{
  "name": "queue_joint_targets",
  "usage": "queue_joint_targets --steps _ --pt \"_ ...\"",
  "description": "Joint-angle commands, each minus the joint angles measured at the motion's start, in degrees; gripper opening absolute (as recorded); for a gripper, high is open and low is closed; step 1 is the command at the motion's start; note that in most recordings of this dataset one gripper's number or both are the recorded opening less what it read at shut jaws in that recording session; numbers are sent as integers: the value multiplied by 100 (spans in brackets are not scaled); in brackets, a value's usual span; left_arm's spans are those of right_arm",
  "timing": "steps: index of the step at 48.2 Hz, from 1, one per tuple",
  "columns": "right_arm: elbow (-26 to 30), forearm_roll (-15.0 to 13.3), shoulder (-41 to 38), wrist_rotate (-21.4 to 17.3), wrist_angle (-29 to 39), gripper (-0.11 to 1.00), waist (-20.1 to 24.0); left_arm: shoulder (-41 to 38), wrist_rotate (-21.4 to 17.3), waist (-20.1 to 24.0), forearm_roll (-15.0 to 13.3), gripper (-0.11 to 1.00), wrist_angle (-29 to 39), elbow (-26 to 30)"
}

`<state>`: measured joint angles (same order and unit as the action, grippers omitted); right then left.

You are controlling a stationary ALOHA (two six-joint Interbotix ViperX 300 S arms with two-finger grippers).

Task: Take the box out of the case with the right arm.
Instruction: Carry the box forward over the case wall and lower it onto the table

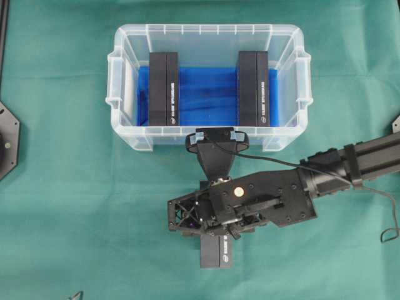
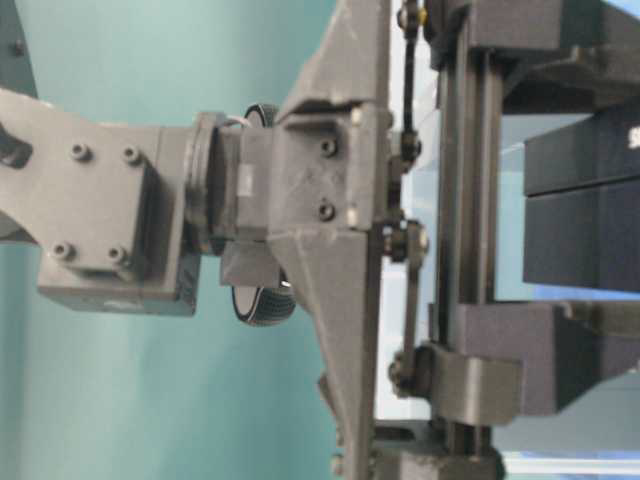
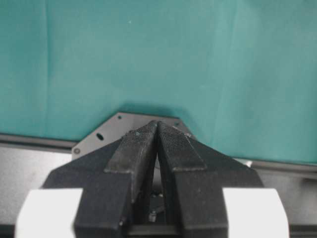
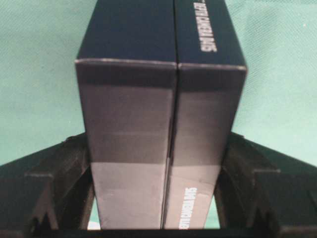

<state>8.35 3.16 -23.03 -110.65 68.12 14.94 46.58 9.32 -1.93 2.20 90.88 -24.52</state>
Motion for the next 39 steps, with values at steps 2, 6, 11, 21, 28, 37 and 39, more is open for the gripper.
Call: queue_joint_targets --steps 2,6,11,21,28,37,39 --pt "97 -62 167 -18 -9 76 26 -35 0 18 9 0 -18 149" --pt "97 -149 167 -18 0 91 35 -35 0 18 9 0 -18 158" --pt "123 -220 167 -18 0 91 35 -26 0 18 9 0 -9 158" --pt "167 -229 193 -18 26 89 35 -35 0 18 9 0 -18 149" --pt "396 -352 316 -18 325 89 35 -44 0 18 9 0 -18 149" --pt "984 -650 431 -9 1239 89 35 -44 0 18 9 0 -18 158" --pt "1160 -729 431 0 1468 89 35 -53 0 18 9 0 -18 158"
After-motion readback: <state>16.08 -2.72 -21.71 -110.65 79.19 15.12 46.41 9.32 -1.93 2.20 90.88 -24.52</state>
